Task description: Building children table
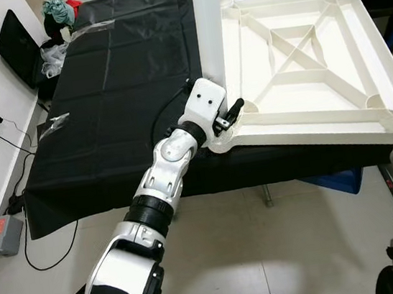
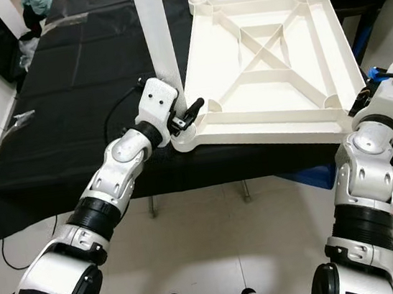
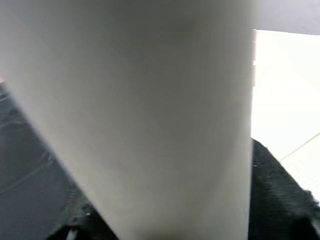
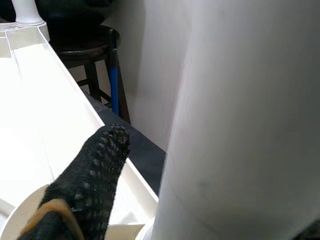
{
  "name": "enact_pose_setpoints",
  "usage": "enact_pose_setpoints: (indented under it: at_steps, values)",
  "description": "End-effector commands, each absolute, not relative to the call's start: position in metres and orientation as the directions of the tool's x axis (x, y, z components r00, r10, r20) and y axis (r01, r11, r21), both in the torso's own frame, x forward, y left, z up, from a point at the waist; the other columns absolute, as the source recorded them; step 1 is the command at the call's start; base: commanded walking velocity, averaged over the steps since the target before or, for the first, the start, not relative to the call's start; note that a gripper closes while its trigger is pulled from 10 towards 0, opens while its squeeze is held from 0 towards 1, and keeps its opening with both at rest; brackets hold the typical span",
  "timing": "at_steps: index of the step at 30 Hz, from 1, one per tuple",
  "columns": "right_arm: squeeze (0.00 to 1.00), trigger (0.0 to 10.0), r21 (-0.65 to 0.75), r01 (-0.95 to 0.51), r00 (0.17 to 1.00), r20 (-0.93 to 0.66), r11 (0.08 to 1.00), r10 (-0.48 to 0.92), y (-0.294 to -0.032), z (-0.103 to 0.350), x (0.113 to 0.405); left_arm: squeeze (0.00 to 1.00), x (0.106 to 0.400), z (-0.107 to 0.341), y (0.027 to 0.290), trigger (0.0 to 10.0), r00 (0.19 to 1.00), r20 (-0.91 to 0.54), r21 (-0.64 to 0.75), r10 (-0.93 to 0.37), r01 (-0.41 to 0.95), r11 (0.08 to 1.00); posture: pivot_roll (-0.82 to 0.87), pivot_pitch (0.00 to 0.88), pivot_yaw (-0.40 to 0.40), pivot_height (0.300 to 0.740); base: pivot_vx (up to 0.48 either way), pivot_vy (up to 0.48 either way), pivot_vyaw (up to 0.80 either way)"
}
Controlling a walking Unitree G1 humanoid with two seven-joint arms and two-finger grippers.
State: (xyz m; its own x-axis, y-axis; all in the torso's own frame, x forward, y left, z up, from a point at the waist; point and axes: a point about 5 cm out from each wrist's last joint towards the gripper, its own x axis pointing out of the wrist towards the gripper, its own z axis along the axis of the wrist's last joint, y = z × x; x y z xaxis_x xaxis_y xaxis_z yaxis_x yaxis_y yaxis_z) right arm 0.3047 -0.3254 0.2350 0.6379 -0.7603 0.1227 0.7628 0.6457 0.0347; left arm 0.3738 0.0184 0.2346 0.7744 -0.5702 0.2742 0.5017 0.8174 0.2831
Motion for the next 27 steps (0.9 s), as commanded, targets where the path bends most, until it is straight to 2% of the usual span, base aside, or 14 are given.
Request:
enact_pose_setpoints:
  at_steps: [1, 8, 12, 13, 14, 15, 16, 19, 20, 21, 22, 27]
  values:
    - [0.0, 0.0, 0.04, 0.759, 0.644, 0.105, 0.65, -0.758, -0.326, 0.23, 0.305, 0.0, 0.375, 0.233, 0.023, 0.0, 0.787, 0.276, 0.282, -0.552, 0.483, 0.829, 0.12, 0.255, 0.079, 0.74, 0.0, 0.0, 0.0]
    - [0.0, 0.0, 0.038, 0.751, 0.654, 0.094, 0.659, -0.751, -0.324, 0.226, 0.307, 0.0, 0.376, 0.232, 0.025, 0.0, 0.796, 0.283, 0.278, -0.535, 0.465, 0.84, 0.13, 0.247, 0.071, 0.74, 0.0, 0.0, 0.0]
    - [0.0, 0.0, 0.045, 0.715, 0.692, 0.103, 0.698, -0.715, -0.317, 0.227, 0.313, 0.0, 0.377, 0.23, 0.029, 0.0, 0.813, 0.282, 0.277, -0.509, 0.439, 0.855, 0.12, 0.235, 0.07, 0.74, 0.0, 0.0, 0.0]
    - [0.0, 0.0, 0.061, 0.674, 0.729, 0.107, 0.736, -0.676, -0.312, 0.228, 0.318, 0.0, 0.378, 0.23, 0.03, 9.5, 0.822, 0.281, 0.303, -0.495, 0.414, 0.858, 0.12, 0.229, 0.069, 0.74, 0.0, 0.0, 0.0]
    - [0.0, 0.0, 0.061, 0.674, 0.729, 0.107, 0.736, -0.676, -0.312, 0.228, 0.318, 0.0, 0.378, 0.23, 0.03, 9.5, 0.822, 0.281, 0.303, -0.495, 0.414, 0.858, 0.12, 0.229, 0.069, 0.74, 0.0, 0.0, 0.0]
    - [0.0, 0.0, 0.08, 0.626, 0.769, 0.105, 0.776, -0.631, -0.307, 0.229, 0.323, 0.0, 0.379, 0.229, 0.032, 10.0, 0.833, 0.286, 0.327, -0.474, 0.38, 0.865, 0.12, 0.228, 0.07, 0.74, 0.0, 0.0, 0.0]
    - [0.0, 0.0, 0.088, 0.54, 0.832, 0.095, 0.837, -0.546, -0.296, 0.228, 0.332, 0.0, 0.379, 0.229, 0.036, 10.0, 0.846, 0.294, 0.329, -0.444, 0.347, 0.878, 0.11, 0.225, 0.072, 0.74, 0.0, 0.0, 0.0]
    - [0.0, 0.0, 0.083, 0.467, 0.877, 0.08, 0.88, -0.473, -0.285, 0.226, 0.338, 0.0, 0.379, 0.228, 0.042, 10.0, 0.863, 0.309, 0.347, -0.399, 0.289, 0.892, 0.11, 0.219, 0.068, 0.74, 0.0, 0.0, 0.0]
    - [0.0, 3.3, 0.084, 0.393, 0.917, 0.048, 0.916, -0.397, -0.272, 0.221, 0.347, 0.0, 0.377, 0.224, 0.056, 10.0, 0.894, 0.33, 0.352, -0.302, 0.18, 0.918, 0.12, 0.214, 0.064, 0.74, 0.0, 0.0, 0.0]
    - [0.0, 3.3, 0.084, 0.393, 0.917, 0.048, 0.916, -0.397, -0.272, 0.221, 0.347, 0.0, 0.377, 0.224, 0.056, 10.0, 0.894, 0.33, 0.352, -0.302, 0.18, 0.918, 0.12, 0.214, 0.064, 0.74, 0.0, 0.0, 0.0]
    - [0.0, 10.0, 0.071, 0.363, 0.93, 0.034, 0.929, -0.366, -0.265, 0.219, 0.354, 0.0, 0.371, 0.218, 0.069, 10.0, 0.914, 0.338, 0.355, -0.224, 0.097, 0.93, 0.12, 0.213, 0.06, 0.74, 0.0, 0.0, 0.0]
    - [0.0, 10.0, 0.053, 0.315, 0.946, 0.057, 0.948, -0.318, -0.254, 0.224, 0.364, 0.0, 0.358, 0.21, 0.089, 10.0, 0.928, 0.35, 0.386, -0.128, -0.019, 0.922, 0.14, 0.211, 0.053, 0.74, 0.0, 0.0, 0.0]
